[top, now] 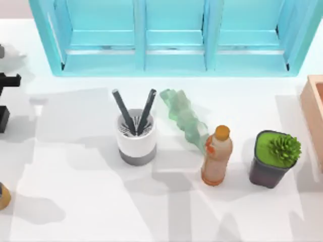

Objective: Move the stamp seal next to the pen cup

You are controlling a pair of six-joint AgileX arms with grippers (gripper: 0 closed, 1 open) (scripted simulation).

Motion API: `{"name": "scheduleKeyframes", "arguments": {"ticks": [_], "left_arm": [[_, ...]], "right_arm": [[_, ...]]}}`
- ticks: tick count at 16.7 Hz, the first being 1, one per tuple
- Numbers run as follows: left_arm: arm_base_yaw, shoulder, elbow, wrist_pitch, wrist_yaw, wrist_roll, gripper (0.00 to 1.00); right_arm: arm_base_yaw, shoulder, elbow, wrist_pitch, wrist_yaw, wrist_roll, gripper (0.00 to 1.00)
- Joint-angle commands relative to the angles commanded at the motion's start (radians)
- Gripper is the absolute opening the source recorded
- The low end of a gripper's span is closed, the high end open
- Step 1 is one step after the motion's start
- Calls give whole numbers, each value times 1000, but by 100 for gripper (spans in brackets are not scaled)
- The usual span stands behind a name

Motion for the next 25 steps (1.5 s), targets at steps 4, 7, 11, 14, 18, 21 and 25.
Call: {"name": "scheduleKeyframes", "arguments": {"ticks": [4,7,11,14,18,21,25], "left_arm": [[-134,-14,201,-224,0,-133,0],[-239,-32,343,-388,-1,-237,0],[-298,-47,413,-460,-1,-296,0],[-294,-43,411,-458,0,-294,0],[-362,-107,337,-434,1,-363,0],[-471,-200,194,-403,2,-475,0],[-550,-270,111,-379,3,-555,0]], "right_arm": [[0,0,0,0,0,0,100],[0,0,0,0,0,0,100],[0,0,0,0,0,0,100],[0,0,0,0,0,0,100],[0,0,0,0,0,0,100],[0,0,0,0,0,0,100],[0,0,0,0,0,0,100]]}}
